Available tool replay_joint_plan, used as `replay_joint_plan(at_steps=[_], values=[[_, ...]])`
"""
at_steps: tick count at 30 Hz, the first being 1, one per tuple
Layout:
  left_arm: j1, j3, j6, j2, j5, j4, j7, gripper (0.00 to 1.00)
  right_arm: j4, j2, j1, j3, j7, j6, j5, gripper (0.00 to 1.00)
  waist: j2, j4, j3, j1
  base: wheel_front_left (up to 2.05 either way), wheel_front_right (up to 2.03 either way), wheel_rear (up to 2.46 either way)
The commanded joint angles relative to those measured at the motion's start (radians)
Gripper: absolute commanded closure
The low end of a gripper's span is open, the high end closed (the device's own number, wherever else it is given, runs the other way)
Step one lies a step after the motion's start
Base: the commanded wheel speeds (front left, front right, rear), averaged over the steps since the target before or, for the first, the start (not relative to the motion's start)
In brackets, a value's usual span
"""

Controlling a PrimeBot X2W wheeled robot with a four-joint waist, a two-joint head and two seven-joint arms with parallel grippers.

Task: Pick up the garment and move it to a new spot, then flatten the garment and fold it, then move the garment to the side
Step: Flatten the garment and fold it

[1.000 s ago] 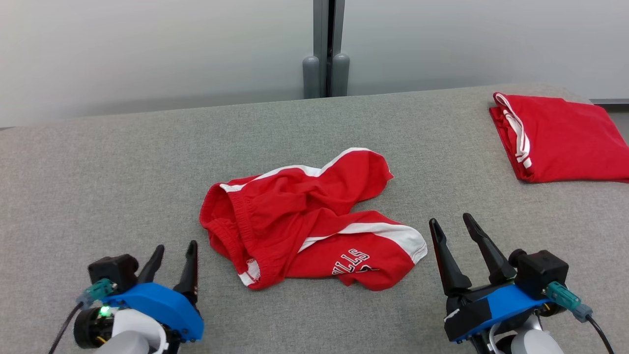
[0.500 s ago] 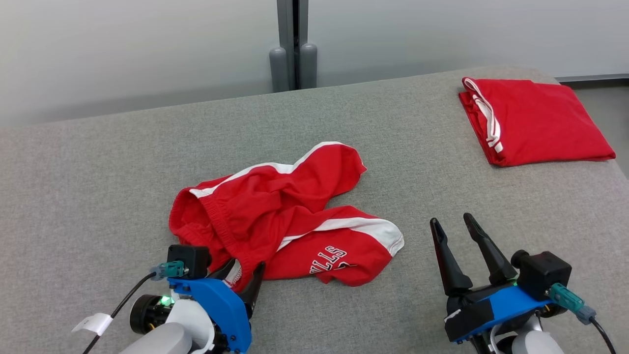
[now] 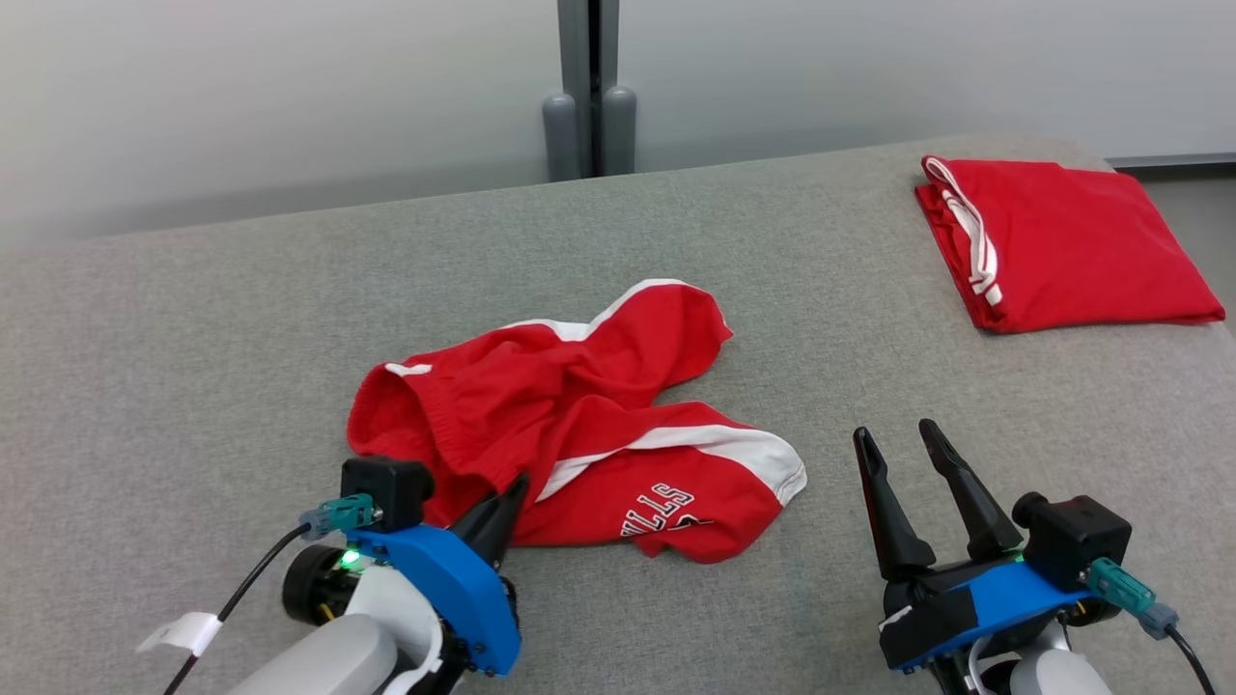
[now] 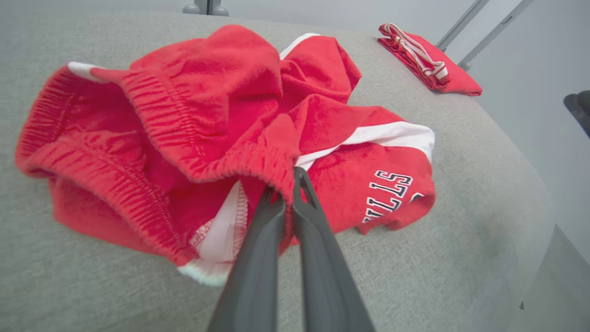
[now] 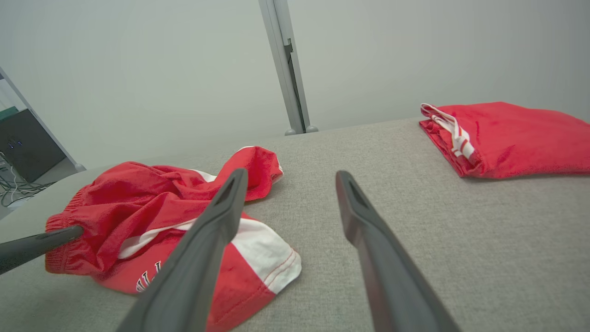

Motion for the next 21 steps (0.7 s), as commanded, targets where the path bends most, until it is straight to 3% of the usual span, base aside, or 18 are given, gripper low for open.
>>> replay_joint_plan(at_steps=[1,8,12,15,21], values=[[-0.003,0.009,-0.008,-0.007,0.000,-0.028,-0.021,1.00,0.000,-0.003,0.010,-0.003,-0.006,0.001,0.000,0.00,-0.0001,0.007,-0.004,-0.0001,0.00,0.00,0.00],[0.050,0.072,-0.023,-0.022,-0.073,-0.228,-0.089,1.00,-0.004,-0.003,0.018,-0.015,-0.001,0.001,-0.007,0.00,-0.0001,0.036,-0.018,-0.0001,0.00,0.00,0.00],[0.089,0.138,0.026,0.028,-0.118,-0.328,-0.114,1.00,-0.011,-0.003,0.019,-0.008,0.004,0.001,-0.003,0.00,-0.0001,0.046,-0.019,-0.0001,0.00,0.00,0.00],[0.107,0.180,0.076,0.081,-0.140,-0.310,-0.103,1.00,-0.012,-0.003,0.016,-0.001,0.004,0.001,0.001,0.00,-0.0001,0.046,-0.015,-0.0001,0.00,0.00,0.00],[0.076,0.193,0.112,0.150,-0.118,-0.113,-0.079,1.00,-0.006,-0.003,-0.007,0.020,0.004,0.001,0.007,0.00,-0.0001,0.026,-0.002,-0.0001,0.00,0.00,0.00]])
